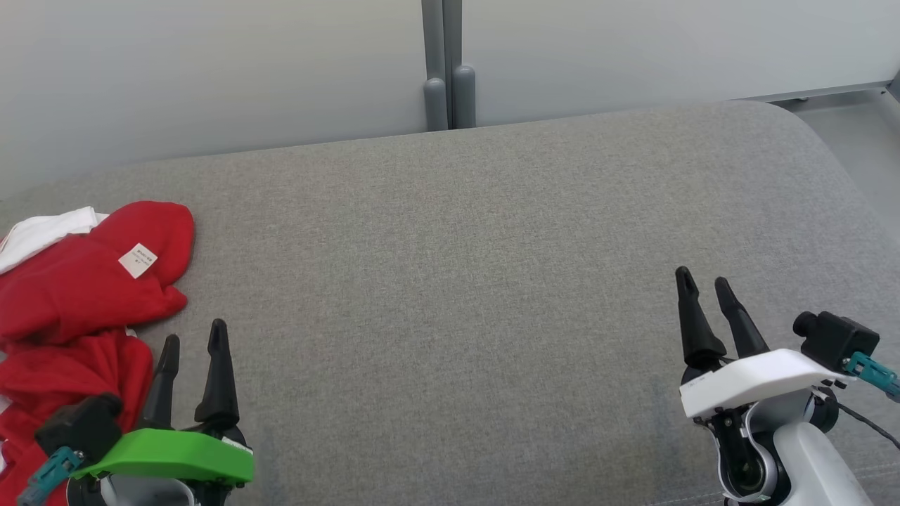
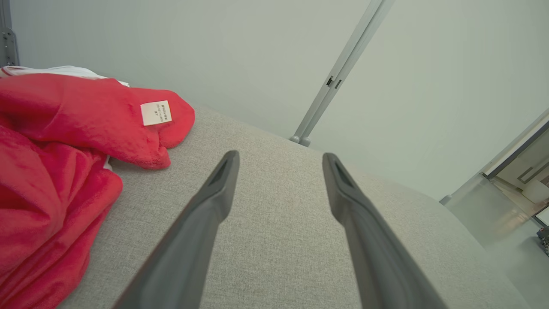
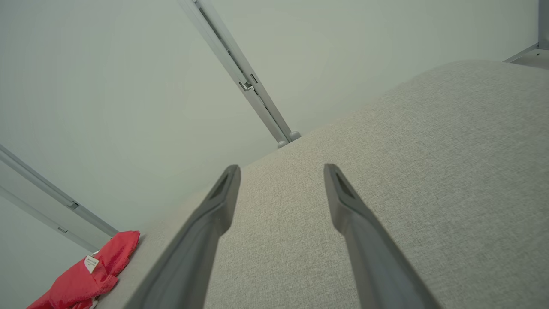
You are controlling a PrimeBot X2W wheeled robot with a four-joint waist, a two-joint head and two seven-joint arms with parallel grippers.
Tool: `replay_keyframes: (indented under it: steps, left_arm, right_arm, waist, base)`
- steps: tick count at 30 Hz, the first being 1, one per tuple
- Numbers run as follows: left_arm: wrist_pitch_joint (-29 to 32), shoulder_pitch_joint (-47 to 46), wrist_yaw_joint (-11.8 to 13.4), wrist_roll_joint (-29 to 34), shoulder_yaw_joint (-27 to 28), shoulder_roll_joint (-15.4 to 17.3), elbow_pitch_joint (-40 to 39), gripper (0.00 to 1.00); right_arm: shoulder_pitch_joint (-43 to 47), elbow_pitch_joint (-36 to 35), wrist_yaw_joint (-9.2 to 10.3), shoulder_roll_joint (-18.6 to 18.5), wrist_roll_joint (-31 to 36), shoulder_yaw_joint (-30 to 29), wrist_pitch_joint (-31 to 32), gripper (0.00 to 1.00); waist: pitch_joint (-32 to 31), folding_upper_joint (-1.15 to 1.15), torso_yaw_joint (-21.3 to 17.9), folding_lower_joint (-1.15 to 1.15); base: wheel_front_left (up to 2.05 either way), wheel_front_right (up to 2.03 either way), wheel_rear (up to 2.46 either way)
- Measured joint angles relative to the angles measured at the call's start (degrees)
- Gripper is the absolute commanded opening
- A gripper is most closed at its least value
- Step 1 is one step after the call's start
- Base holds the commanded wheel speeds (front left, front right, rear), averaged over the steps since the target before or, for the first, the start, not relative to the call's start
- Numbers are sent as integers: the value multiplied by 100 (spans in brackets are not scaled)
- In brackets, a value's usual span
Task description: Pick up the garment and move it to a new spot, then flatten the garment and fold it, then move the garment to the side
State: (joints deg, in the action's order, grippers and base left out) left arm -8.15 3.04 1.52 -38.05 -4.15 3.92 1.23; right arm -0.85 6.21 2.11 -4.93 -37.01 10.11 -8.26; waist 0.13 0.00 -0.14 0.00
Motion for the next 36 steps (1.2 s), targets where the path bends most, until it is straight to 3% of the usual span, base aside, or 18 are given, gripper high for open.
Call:
replay_keyframes:
  steps: [20, 36]
  left_arm:
    - [-366, 202, -7, 1381, -171, -4, -92, 100]
    - [-627, 354, -85, 2195, -249, -64, -153, 100]
  right_arm:
    - [11, 5, 3, -36, 1579, 415, -357, 100]
    - [17, 214, -1, -34, 2448, 647, -609, 100]
  waist:
    - [19, 0, -9, 0]
    - [33, 0, -8, 0]
  base:
    - [0, 0, 0]
    - [0, 0, 0]
